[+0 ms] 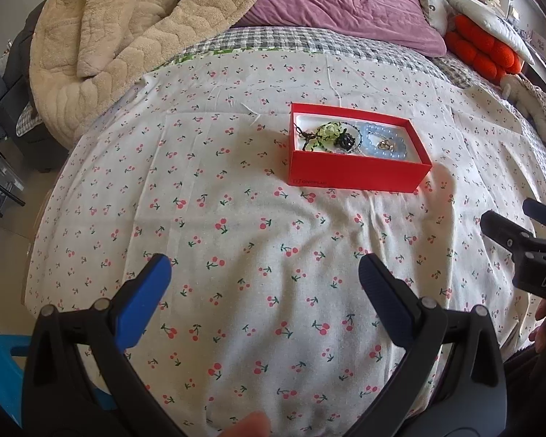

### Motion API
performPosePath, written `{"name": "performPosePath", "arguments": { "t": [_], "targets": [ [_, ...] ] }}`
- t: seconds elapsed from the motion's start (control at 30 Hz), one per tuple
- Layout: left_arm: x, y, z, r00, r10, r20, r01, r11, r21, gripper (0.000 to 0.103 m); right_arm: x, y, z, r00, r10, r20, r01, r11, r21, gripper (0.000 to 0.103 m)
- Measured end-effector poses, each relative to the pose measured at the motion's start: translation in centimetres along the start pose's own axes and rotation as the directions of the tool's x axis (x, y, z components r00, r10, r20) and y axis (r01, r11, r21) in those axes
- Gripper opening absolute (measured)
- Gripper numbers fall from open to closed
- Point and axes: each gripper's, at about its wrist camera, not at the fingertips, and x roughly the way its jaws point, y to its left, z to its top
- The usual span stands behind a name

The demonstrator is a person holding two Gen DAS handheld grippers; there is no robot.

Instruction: Organize jewelry

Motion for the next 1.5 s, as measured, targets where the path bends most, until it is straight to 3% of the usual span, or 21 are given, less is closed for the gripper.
{"name": "performPosePath", "arguments": {
  "t": [0.93, 1.5],
  "targets": [
    [0.2, -1.2, -0.4, 1.000, -0.005, -0.016, 0.005, 1.000, 0.027, 0.102, 0.6, 0.7, -0.6, 1.000, 0.007, -0.028, -0.008, 0.999, -0.035, 0.103],
    [1.0, -0.9, -0.2, 0.999, -0.016, -0.048, 0.015, 1.000, -0.008, 0.102, 1.1, 0.1, -1.0, 0.999, 0.006, -0.045, -0.007, 0.999, -0.031, 0.103]
  ]
}}
